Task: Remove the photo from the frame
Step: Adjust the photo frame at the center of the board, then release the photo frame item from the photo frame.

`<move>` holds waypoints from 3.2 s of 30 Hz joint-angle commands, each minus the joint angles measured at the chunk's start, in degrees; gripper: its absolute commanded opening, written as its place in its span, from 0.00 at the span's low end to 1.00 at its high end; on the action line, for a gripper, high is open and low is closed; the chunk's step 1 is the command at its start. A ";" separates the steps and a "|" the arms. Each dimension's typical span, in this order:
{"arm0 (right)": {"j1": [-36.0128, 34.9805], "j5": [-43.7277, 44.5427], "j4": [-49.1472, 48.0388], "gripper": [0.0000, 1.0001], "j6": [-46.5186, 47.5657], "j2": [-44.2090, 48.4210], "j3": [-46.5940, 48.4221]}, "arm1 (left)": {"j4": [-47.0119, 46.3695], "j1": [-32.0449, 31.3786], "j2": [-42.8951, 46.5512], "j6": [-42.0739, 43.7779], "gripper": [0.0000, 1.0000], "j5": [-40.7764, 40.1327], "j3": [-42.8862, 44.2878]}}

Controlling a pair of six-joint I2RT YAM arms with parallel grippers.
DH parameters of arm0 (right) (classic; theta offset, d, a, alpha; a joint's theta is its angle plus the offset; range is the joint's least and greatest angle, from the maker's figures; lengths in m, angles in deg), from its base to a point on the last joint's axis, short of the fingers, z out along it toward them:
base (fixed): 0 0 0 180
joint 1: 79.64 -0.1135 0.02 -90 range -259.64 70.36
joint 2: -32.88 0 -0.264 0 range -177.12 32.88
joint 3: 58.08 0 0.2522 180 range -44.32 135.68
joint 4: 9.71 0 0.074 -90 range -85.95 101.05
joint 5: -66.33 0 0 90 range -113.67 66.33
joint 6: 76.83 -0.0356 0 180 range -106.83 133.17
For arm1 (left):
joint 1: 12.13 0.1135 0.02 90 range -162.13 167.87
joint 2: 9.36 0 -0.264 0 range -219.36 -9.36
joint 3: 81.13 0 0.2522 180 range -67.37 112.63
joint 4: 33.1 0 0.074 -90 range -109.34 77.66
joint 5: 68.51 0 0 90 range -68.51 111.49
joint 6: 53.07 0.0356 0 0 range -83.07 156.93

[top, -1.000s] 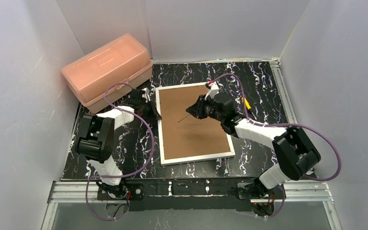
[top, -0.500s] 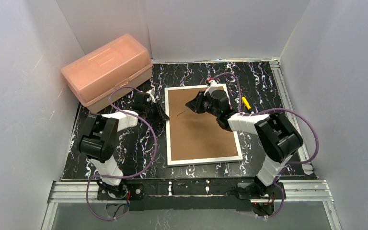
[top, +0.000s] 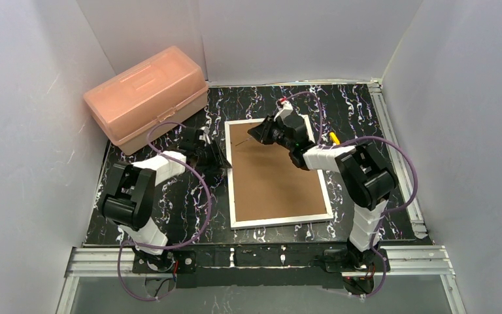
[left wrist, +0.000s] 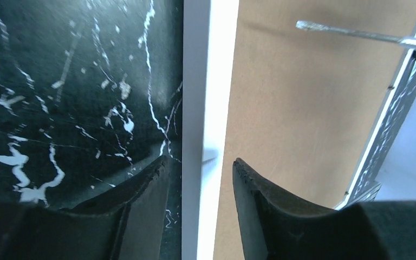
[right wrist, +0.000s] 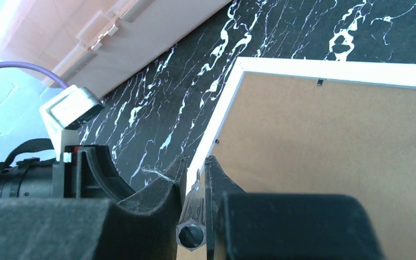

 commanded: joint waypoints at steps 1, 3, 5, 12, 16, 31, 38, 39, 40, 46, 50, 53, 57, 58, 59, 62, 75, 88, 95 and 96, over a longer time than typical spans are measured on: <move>1.58 -1.71 -4.99 0.01 -1.21 -3.23 3.32 | -3.47 3.59 2.74 -3.34 0.42 0.51 -0.79; 2.26 -2.51 -6.49 0.01 -1.97 -4.40 3.49 | -5.19 5.00 1.82 -4.22 0.37 1.05 -0.13; 2.70 -3.09 -7.22 0.01 -2.39 -5.56 4.07 | -5.24 5.59 0.23 -3.88 0.34 1.04 1.84; 3.12 -5.02 -8.74 0.01 -3.82 -9.24 5.95 | -7.28 6.67 -6.13 -3.83 0.30 3.04 8.32; 3.09 -5.93 -10.10 0.01 -4.80 -11.06 6.27 | -9.49 7.59 -8.85 -4.46 0.28 4.64 10.02; 3.11 -6.25 -11.62 0.01 -5.80 -14.58 7.54 | -11.09 8.09 -15.23 -4.32 0.27 7.54 14.76; 3.11 -6.83 -12.08 0.01 -6.38 -15.92 8.18 | -11.21 8.09 -17.71 -4.35 0.26 8.22 16.41; 3.13 -6.87 -12.08 0.01 -6.44 -16.12 8.25 | -11.21 8.09 -18.01 -4.52 0.25 8.28 16.60; 3.09 -6.95 -12.15 0.01 -6.46 -16.21 8.29 | -11.21 8.09 -18.35 -4.62 0.25 8.36 16.76; 3.17 -6.98 -12.45 0.01 -6.55 -16.32 8.03 | -11.21 8.09 -19.43 -5.06 0.22 8.96 17.53; 3.18 -7.40 -12.76 0.01 -7.00 -16.80 8.11 | -11.21 8.09 -20.18 -5.18 0.18 9.79 18.18; 3.17 -8.09 -13.10 0.01 -7.57 -17.32 8.24 | -11.21 8.09 -20.92 -5.26 0.14 10.91 18.49; 3.23 -8.51 -13.95 0.01 -8.32 -17.51 7.74 | -11.21 8.09 -21.13 -5.30 0.14 11.31 18.02; 3.22 -8.62 -14.29 0.01 -8.58 -17.58 7.64 | -11.21 8.09 -21.23 -5.25 0.14 11.42 17.93; 3.16 -8.76 -14.63 0.01 -8.97 -17.76 7.52 | -11.21 8.09 -21.27 -5.26 0.14 11.49 17.92; 3.15 -9.32 -15.76 0.01 -10.13 -18.34 7.42 | -11.34 8.04 -21.50 -5.47 0.13 11.71 17.87; 2.40 -9.95 -17.88 0.01 -12.12 -19.34 7.24 | -12.08 7.17 -22.28 -6.30 0.10 12.07 18.08; 0.43 -9.46 -16.56 0.01 -11.56 -19.83 8.86 | -12.27 6.80 -22.03 -6.45 0.09 12.14 17.25; -0.14 -9.55 -16.97 0.01 -12.03 -20.52 9.02 | -12.27 6.77 -22.01 -6.49 0.08 12.33 16.77; -0.12 -9.66 -17.45 0.01 -12.46 -20.86 8.88 | -12.27 6.77 -22.04 -6.42 0.08 12.33 16.76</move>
